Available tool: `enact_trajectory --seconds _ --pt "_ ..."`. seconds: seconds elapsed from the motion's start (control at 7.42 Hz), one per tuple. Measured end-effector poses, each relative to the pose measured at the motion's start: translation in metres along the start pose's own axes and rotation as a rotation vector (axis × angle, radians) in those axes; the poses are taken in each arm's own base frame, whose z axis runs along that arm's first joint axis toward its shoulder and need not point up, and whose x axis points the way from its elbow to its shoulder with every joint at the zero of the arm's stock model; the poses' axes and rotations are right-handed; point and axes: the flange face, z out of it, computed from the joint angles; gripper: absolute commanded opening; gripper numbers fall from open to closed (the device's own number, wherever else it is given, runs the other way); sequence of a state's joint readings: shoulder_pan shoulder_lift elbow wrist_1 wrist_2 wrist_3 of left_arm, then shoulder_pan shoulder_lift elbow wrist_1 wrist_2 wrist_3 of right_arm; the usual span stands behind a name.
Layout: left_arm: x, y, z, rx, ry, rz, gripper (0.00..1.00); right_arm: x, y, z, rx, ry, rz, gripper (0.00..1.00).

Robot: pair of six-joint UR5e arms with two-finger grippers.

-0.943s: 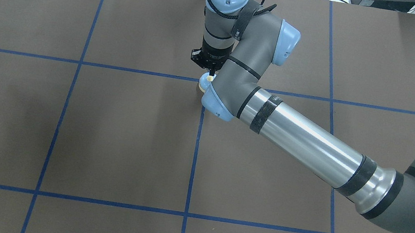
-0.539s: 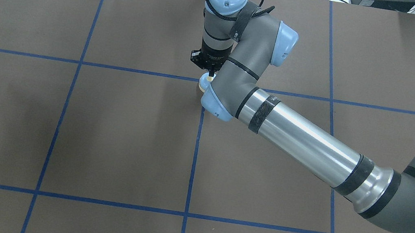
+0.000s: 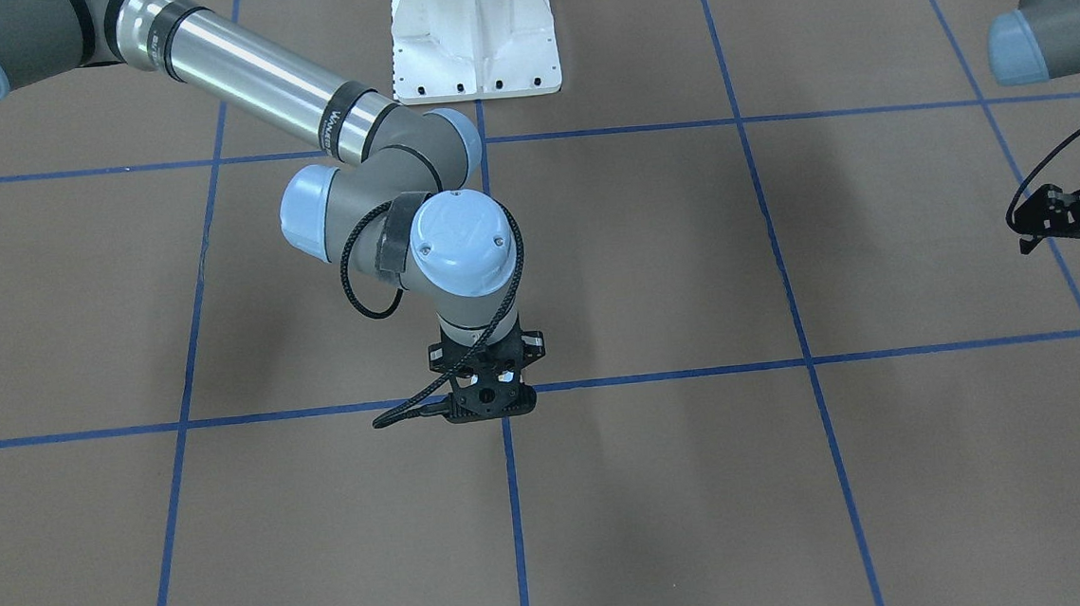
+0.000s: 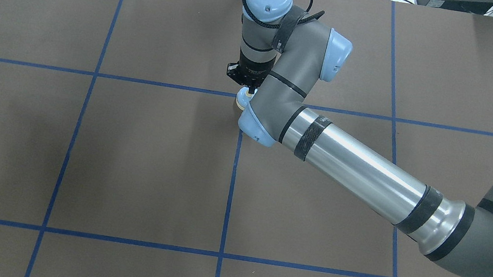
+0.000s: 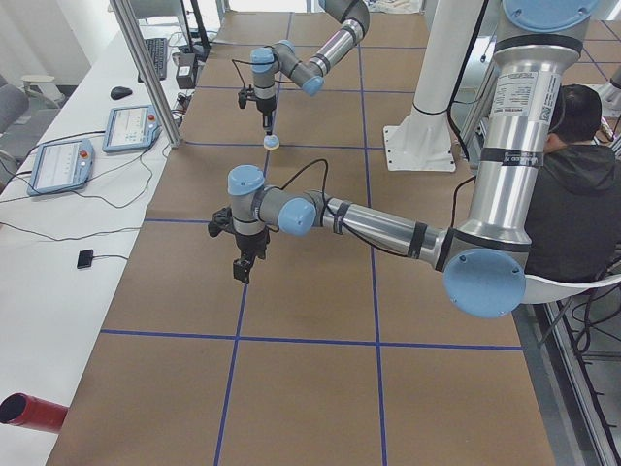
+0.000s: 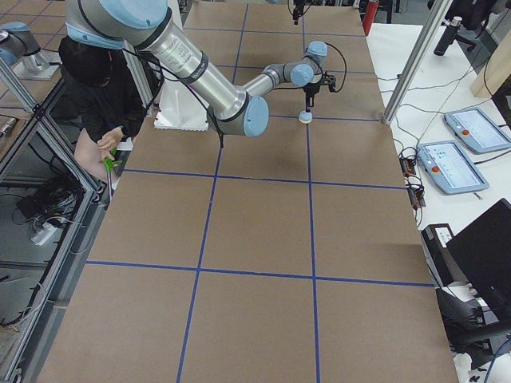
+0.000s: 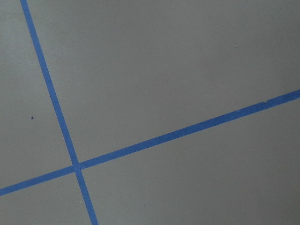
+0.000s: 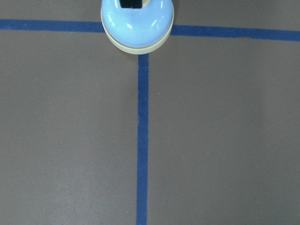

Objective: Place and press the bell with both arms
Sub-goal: 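Lower the right gripper onto the bell's cream button and press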

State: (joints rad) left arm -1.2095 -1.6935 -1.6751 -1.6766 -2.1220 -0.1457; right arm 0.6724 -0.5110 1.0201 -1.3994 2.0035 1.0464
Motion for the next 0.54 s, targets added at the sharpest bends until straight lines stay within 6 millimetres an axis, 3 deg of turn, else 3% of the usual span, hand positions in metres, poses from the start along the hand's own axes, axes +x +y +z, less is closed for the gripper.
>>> enact_trajectory --seconds 0.54 --pt "-0.0007 0.0000 0.0002 0.000 -0.001 -0.001 1.00 -0.0007 0.0036 0.0089 -0.006 0.012 -0.002 0.00"
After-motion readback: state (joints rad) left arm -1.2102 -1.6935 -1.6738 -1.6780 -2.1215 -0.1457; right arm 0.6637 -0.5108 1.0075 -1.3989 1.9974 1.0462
